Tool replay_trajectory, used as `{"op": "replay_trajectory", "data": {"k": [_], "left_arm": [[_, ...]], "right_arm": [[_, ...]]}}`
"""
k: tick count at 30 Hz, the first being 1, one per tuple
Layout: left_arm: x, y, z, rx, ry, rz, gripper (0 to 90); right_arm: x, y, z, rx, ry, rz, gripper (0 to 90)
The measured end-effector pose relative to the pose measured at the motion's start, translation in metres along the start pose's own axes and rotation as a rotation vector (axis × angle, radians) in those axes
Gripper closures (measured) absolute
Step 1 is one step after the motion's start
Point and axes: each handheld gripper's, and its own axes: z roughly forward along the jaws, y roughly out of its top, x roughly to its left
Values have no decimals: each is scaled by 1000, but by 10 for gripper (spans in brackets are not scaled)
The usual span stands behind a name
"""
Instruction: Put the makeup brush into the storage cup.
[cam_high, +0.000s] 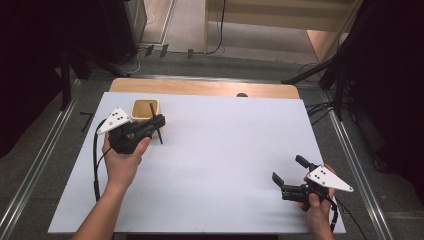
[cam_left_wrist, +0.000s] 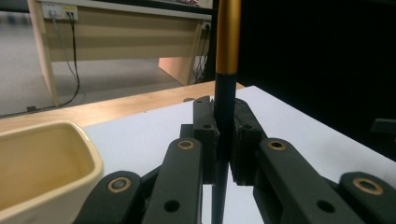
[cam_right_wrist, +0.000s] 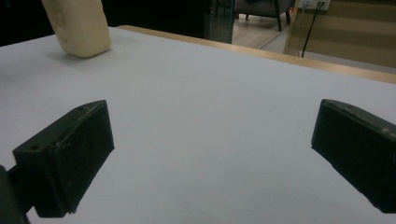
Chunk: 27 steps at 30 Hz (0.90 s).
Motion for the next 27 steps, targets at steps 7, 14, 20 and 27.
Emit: {"op": "replay_trajectory", "data": {"k": [7, 14, 20, 27], "left_arm": [[5, 15, -1, -14, 21, 23, 842], [12, 26, 2, -25, 39, 30, 841], [17, 33, 5, -32, 60, 37, 842], [23, 38, 9, -46, 79, 38, 842]], "right_arm": [[0, -1, 1, 7, -2, 4, 0], [0, -2, 2, 9, -3, 2, 0], [0, -2, 2, 13, -2, 1, 0], [0, -3, 3, 18, -4, 5, 0]]}}
